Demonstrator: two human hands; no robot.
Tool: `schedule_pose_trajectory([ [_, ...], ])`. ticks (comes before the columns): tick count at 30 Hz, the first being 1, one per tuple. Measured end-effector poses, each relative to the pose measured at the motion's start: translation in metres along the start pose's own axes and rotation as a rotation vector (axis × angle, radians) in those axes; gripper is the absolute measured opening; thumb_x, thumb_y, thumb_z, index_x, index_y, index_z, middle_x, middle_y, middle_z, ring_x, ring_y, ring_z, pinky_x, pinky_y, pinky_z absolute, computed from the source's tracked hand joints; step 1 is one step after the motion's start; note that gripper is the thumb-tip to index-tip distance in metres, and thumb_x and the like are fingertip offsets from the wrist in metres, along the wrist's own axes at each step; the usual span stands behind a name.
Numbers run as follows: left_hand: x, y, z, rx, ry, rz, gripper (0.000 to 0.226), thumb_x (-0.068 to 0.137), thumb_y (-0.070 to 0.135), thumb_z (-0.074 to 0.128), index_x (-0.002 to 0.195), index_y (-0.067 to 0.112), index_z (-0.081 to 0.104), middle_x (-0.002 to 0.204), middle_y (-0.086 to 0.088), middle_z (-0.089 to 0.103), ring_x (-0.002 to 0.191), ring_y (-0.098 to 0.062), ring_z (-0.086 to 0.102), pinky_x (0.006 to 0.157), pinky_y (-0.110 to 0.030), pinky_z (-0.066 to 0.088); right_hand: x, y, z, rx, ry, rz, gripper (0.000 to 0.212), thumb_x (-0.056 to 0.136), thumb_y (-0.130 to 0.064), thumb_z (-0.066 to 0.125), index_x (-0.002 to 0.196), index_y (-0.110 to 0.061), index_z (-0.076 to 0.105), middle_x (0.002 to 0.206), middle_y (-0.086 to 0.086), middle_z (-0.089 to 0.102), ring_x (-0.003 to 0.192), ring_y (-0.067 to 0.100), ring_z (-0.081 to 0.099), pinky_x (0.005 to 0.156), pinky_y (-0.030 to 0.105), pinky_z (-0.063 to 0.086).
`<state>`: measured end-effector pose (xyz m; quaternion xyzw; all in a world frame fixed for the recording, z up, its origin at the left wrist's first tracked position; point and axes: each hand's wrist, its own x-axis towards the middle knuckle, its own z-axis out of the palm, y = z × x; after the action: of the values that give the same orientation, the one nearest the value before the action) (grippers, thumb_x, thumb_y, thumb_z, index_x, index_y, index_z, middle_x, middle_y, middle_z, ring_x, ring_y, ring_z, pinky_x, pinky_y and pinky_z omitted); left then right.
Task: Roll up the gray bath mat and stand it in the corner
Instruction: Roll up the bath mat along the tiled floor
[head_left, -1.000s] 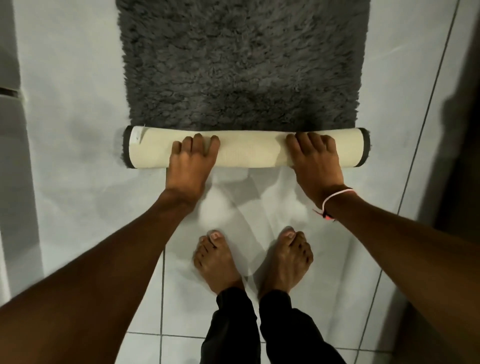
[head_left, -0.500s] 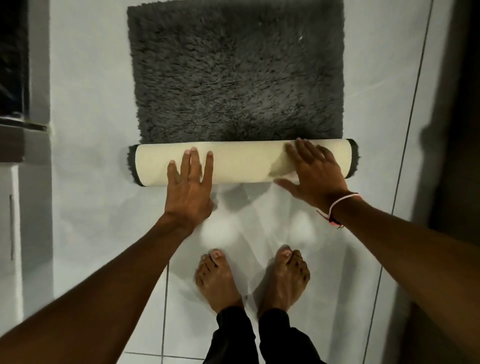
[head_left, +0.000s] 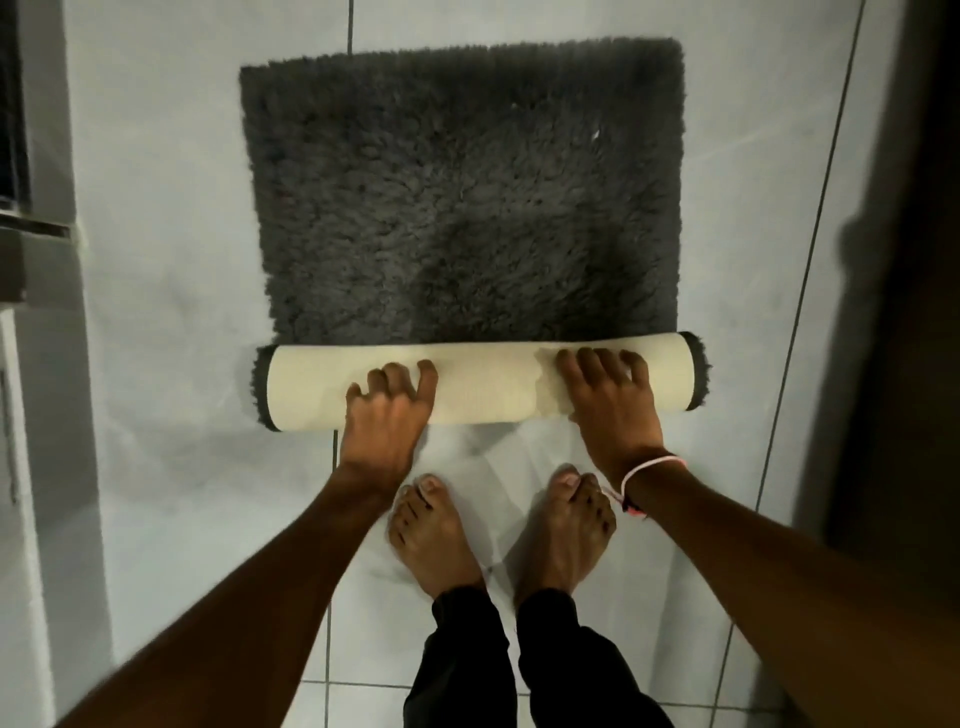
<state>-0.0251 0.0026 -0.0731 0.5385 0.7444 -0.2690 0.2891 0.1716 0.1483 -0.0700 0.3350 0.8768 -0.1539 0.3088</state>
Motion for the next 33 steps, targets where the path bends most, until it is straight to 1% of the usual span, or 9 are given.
schedule_pose_trajectory([
  [6, -0.021, 0.001, 0.014, -0.086, -0.058, 0.004, 0.086, 0.084, 0.017, 0.065, 0.153, 0.014, 0.015, 0.146, -0.025, 0.038, 0.126, -0.039, 0.046, 0.1, -0.05, 0.047, -0.021, 0.001, -0.003, 0.015, -0.116, -0.023, 0.082, 0.099, -0.024, 0.063, 0.163, -0.015, 0.013, 0.17, 0.013, 0.025, 0.157, 0.031, 0.022, 0.13, 0.052, 0.009],
  [10, -0.003, -0.016, -0.012, -0.168, 0.329, 0.05, 0.087, 0.073, 0.009, 0.059, 0.154, 0.009, 0.027, 0.152, -0.032, 0.035, 0.139, -0.044, 0.038, 0.113, -0.061, 0.032, -0.002, 0.003, -0.027, 0.055, 0.149, -0.048, 0.071, 0.099, -0.01, 0.058, 0.161, -0.006, 0.023, 0.168, 0.022, 0.026, 0.155, 0.037, 0.028, 0.127, 0.057, 0.021],
  [12, 0.014, -0.023, -0.019, -0.189, 0.324, 0.092, 0.096, 0.074, 0.012, 0.064, 0.157, 0.011, 0.015, 0.159, -0.028, 0.021, 0.148, -0.04, 0.024, 0.119, -0.061, 0.021, 0.015, -0.001, -0.036, 0.061, 0.177, -0.064, 0.068, 0.104, -0.027, 0.052, 0.161, -0.006, 0.022, 0.168, 0.025, 0.024, 0.156, 0.04, 0.024, 0.127, 0.058, 0.02],
  [15, 0.043, -0.028, -0.026, -0.119, 0.18, 0.064, 0.114, 0.077, 0.025, 0.072, 0.156, 0.014, -0.009, 0.163, -0.023, 0.003, 0.152, -0.036, 0.004, 0.122, -0.061, 0.007, 0.047, 0.0, -0.043, -0.04, 0.083, -0.075, 0.098, 0.094, -0.056, 0.062, 0.162, -0.005, 0.012, 0.168, 0.026, 0.02, 0.156, 0.042, 0.019, 0.127, 0.061, 0.018],
  [18, 0.06, -0.022, -0.031, -0.009, 0.187, 0.013, 0.112, 0.075, 0.024, 0.075, 0.155, 0.012, -0.003, 0.156, -0.025, 0.022, 0.145, -0.038, 0.023, 0.118, -0.063, 0.02, 0.065, 0.001, -0.049, -0.101, 0.073, -0.057, 0.106, 0.081, -0.047, 0.082, 0.158, -0.007, 0.022, 0.158, 0.022, 0.037, 0.147, 0.042, 0.034, 0.124, 0.06, 0.025],
  [22, 0.046, -0.009, -0.026, -0.013, 0.185, -0.003, 0.106, 0.07, 0.018, 0.077, 0.15, 0.012, 0.008, 0.145, -0.024, 0.036, 0.131, -0.038, 0.039, 0.114, -0.065, 0.026, 0.052, -0.01, -0.037, -0.102, 0.104, -0.01, 0.081, 0.089, -0.034, 0.076, 0.152, -0.008, 0.032, 0.149, 0.02, 0.047, 0.136, 0.042, 0.044, 0.122, 0.061, 0.027],
  [25, 0.019, -0.002, -0.015, -0.055, 0.101, 0.01, 0.1, 0.077, 0.02, 0.071, 0.151, 0.014, 0.004, 0.146, -0.023, 0.032, 0.132, -0.039, 0.036, 0.114, -0.066, 0.023, 0.023, -0.017, -0.022, -0.071, 0.058, 0.001, 0.07, 0.096, -0.03, 0.067, 0.153, -0.01, 0.03, 0.153, 0.019, 0.043, 0.139, 0.041, 0.041, 0.124, 0.061, 0.024],
  [29, -0.005, 0.004, -0.005, -0.098, -0.028, 0.062, 0.099, 0.078, 0.014, 0.071, 0.154, 0.015, 0.007, 0.15, -0.022, 0.031, 0.138, -0.038, 0.032, 0.116, -0.066, 0.018, -0.004, -0.026, -0.011, -0.04, -0.115, -0.023, 0.082, 0.097, -0.037, 0.065, 0.16, -0.014, 0.019, 0.161, 0.014, 0.034, 0.149, 0.037, 0.03, 0.128, 0.058, 0.015],
  [33, -0.004, -0.014, -0.018, -0.131, 0.138, -0.023, 0.092, 0.081, 0.009, 0.058, 0.157, 0.017, 0.006, 0.158, -0.025, 0.023, 0.148, -0.036, 0.022, 0.115, -0.072, 0.011, -0.003, -0.024, -0.026, -0.078, 0.043, -0.066, 0.074, 0.096, -0.016, 0.057, 0.162, -0.01, 0.024, 0.165, 0.022, 0.033, 0.151, 0.04, 0.036, 0.125, 0.062, 0.023],
])
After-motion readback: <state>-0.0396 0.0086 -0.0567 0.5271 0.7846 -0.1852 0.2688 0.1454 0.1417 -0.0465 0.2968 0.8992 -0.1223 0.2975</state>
